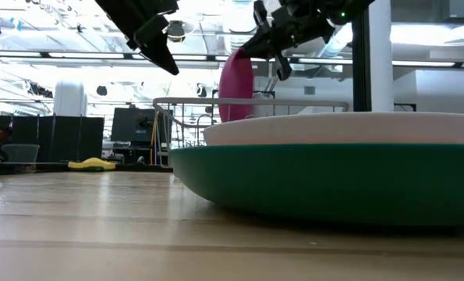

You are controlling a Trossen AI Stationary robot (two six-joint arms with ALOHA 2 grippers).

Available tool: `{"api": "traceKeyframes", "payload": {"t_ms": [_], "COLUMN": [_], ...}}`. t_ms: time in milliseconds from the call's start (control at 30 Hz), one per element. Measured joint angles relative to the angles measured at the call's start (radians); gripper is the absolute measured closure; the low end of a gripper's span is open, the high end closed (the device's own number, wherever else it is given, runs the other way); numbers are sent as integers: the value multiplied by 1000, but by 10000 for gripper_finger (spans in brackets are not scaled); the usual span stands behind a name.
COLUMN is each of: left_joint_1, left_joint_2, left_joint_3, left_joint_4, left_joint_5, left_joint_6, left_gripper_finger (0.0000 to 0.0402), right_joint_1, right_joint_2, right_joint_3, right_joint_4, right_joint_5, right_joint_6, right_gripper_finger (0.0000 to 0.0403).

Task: Sort dishes
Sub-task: Put the pink plate into the dish rack

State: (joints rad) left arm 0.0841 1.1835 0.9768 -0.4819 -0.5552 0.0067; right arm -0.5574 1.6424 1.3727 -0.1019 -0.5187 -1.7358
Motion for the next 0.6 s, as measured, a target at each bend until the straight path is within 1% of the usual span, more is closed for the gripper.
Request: {"api": "traceKeyframes", "payload": {"t_ms": [367,467,600], "left_joint_1": [-1,-1,-1], "left_joint_2": [0,0,0], "left_joint_3": [0,0,0], "left_joint_4": [-8,-7,-6], "left_joint_5": [3,5,6], "left_joint_6": [-42,-46,-47], "left_gripper_finger": [334,334,334], "right_joint_1": [-66,-71,-76], "right_joint_2": [17,28,34], "right_joint_3": [0,0,0], "right_joint_4": [-36,-27,-29], "right_joint_5": [-69,-132,-139], "right_joint_6": [-1,0,0], "right_gripper_finger": [403,403,403]}}
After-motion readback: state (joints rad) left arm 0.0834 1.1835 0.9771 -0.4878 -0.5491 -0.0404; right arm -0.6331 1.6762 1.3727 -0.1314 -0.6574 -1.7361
